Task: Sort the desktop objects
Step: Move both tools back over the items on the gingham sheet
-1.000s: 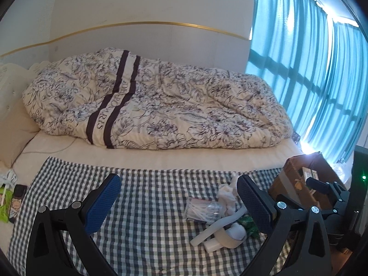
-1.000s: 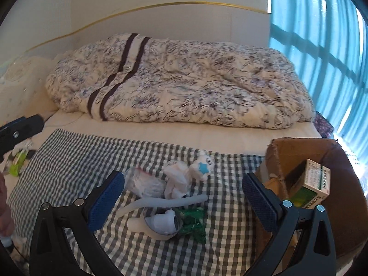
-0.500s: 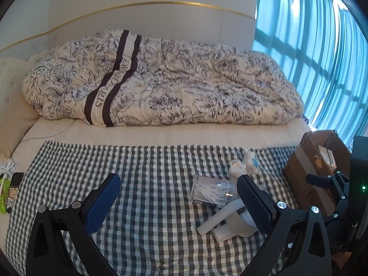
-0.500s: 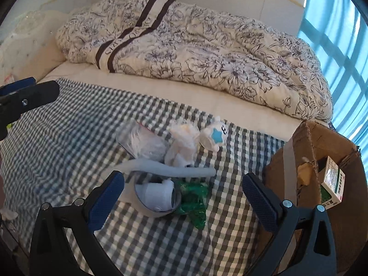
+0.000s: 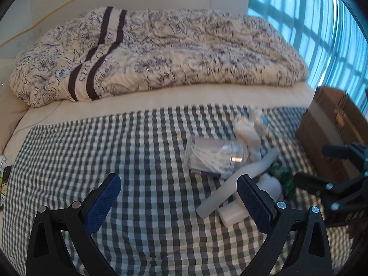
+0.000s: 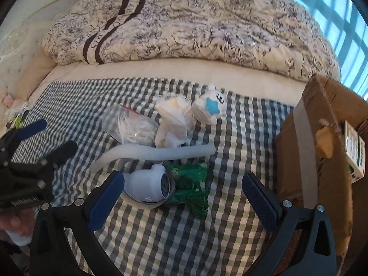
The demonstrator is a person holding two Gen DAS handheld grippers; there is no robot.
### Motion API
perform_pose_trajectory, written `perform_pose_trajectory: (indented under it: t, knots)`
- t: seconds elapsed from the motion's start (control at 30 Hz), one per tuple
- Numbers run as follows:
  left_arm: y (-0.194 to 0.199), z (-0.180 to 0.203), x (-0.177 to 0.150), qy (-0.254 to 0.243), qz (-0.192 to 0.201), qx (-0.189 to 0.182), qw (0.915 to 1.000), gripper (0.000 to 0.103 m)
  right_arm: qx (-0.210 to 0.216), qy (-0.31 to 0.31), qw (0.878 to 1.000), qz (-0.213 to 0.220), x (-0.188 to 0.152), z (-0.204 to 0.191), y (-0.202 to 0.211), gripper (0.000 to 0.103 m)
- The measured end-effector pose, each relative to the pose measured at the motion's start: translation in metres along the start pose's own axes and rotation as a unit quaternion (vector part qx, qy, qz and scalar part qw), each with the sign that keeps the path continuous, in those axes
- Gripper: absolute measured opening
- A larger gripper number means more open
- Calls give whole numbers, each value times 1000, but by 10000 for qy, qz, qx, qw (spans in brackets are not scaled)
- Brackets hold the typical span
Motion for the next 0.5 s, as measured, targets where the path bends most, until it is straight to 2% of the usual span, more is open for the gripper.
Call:
perform_pose_trajectory:
  t: [0.33,0.43,0.5]
  knots:
    - [-35,20,-17,-324,-411,-226,9984,103,187,-369,9984,-373,0,8,-14,102]
    - [-43,23,-18,-365,-474,-247,9979,103,114,-338,9984,-446,-1,7,-19,97]
    - [-48,25,-18,-396,-513,-272,9975,103,45,-282,9983,-506,-2,6,-21,89]
Point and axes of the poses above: each gripper's, at about its wrist camera, not at the fingertips, and y roughly against the way its jaws point, z to its right, x to its top, the point moved 4 cm from there along -y, roughly the way its jaws point, and after that the axes turned 14 degrees about -y, right-handed, at the moved point
